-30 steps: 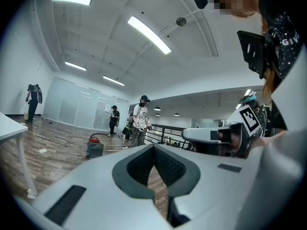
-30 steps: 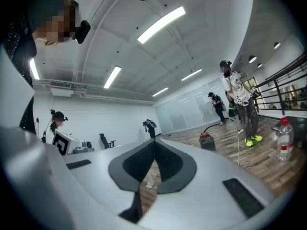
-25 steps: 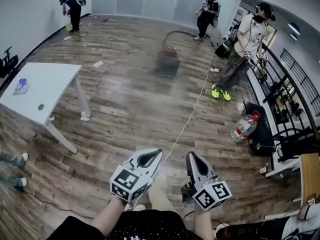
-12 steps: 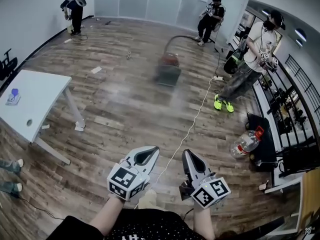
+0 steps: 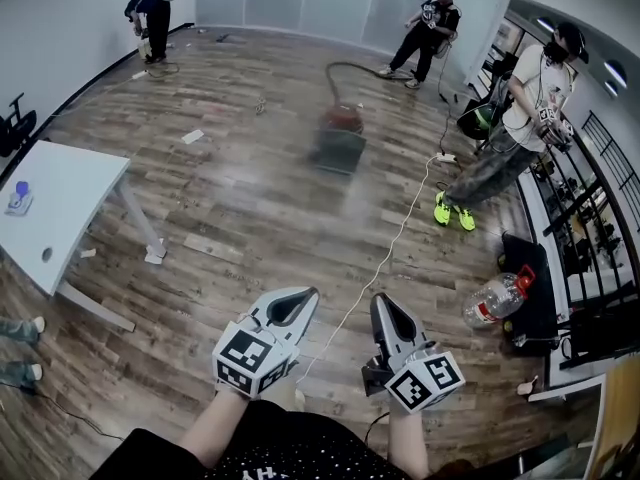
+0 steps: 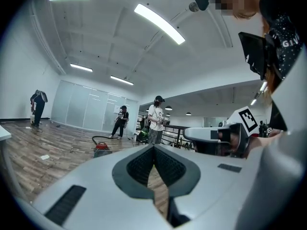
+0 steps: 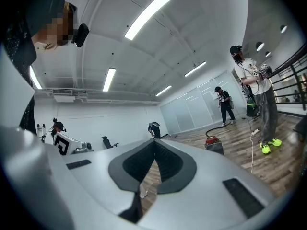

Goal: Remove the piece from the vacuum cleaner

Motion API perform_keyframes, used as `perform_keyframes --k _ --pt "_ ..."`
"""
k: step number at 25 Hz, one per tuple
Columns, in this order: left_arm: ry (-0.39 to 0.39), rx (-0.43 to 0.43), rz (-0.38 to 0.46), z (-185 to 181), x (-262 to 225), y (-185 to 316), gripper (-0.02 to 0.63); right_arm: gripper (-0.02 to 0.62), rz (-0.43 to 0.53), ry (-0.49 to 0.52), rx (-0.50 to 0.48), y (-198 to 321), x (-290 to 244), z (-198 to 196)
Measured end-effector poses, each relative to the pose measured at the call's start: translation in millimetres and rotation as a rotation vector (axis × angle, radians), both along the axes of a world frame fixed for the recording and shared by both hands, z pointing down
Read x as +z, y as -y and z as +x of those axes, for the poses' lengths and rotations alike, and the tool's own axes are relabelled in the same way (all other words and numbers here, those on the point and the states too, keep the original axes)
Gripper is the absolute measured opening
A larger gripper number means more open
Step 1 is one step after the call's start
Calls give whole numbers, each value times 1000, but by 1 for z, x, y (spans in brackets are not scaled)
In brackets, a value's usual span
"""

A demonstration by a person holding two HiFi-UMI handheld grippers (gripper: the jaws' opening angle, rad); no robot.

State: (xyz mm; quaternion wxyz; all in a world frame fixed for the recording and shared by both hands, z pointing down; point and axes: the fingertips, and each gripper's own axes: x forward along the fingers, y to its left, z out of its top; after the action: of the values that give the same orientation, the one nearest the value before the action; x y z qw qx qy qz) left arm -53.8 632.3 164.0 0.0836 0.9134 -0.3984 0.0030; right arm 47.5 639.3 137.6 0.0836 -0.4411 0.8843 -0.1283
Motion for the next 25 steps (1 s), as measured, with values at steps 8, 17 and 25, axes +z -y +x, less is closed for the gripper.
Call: perform_keyframes --k 8,17,25 --pt "-3 5 -23 11 12 50 8 9 -30 18 13 48 15 14" --pt "-2 -2 -28 2 8 173 8 9 -34 2 5 171 10 7" --pt "6 19 -14 -18 0 296 8 9 2 17 33 295 -5 -11"
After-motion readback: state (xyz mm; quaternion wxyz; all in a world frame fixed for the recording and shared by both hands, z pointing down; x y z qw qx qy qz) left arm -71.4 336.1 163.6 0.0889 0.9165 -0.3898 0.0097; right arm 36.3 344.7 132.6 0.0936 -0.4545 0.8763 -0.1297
